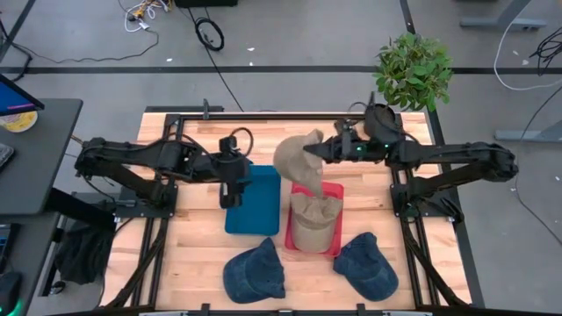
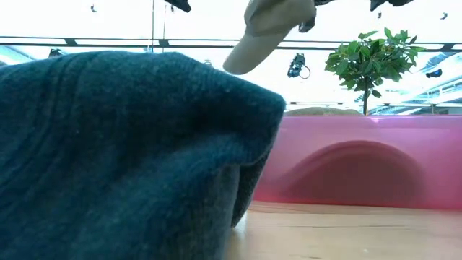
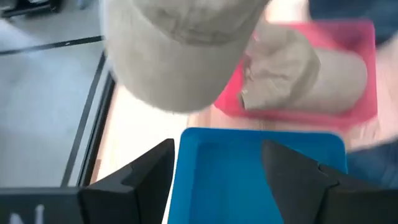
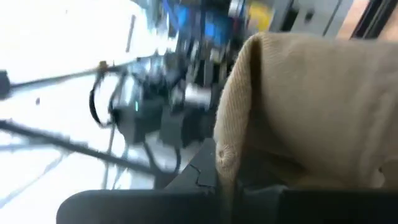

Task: Pick & Place hat
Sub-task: Put the brown cap into the red bin

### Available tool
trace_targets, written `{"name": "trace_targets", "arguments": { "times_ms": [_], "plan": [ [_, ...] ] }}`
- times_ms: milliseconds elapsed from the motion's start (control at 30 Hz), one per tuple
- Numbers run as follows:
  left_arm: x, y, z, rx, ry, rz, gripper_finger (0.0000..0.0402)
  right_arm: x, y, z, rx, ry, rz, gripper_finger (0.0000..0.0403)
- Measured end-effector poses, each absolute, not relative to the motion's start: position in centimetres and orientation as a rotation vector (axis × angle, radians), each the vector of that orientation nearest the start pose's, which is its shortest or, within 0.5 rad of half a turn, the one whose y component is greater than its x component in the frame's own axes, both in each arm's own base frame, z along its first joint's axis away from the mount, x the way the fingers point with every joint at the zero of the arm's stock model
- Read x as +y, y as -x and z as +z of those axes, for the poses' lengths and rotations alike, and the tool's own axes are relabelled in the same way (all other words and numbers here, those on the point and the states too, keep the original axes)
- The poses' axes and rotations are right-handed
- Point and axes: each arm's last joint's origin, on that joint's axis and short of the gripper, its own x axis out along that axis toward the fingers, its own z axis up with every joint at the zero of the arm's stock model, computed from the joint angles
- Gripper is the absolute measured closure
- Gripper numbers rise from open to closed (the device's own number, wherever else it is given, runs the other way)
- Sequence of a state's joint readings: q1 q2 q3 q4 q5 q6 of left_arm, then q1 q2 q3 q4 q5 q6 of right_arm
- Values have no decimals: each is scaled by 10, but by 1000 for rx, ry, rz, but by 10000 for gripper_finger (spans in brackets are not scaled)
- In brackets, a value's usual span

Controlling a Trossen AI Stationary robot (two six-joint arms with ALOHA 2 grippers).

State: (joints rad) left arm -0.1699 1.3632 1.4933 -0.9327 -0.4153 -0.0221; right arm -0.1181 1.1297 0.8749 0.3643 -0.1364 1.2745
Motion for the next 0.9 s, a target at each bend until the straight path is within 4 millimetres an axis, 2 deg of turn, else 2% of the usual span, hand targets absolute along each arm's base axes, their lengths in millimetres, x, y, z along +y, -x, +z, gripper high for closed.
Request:
{"name": "trace_targets", "arguments": {
  "times_ms": [133, 367, 533, 700, 900],
  "plan": [
    [-30, -253, 396, 704, -142, 312, 176, -13, -246, 355, -204, -1255, -62, 403],
    [-25, -234, 413, 595, -74, 421, 200, 32, -241, 352, -370, -1254, -343, 403],
    [-21, -226, 427, 489, -43, 447, 214, 54, -229, 352, -511, -1239, -570, 403],
    [-19, -224, 436, 418, -55, 446, 220, 71, -222, 350, -618, -1208, -748, 401],
    [-14, -226, 440, 377, -39, 460, 220, 93, -229, 335, -724, -1231, -884, 400]
  ]
}}
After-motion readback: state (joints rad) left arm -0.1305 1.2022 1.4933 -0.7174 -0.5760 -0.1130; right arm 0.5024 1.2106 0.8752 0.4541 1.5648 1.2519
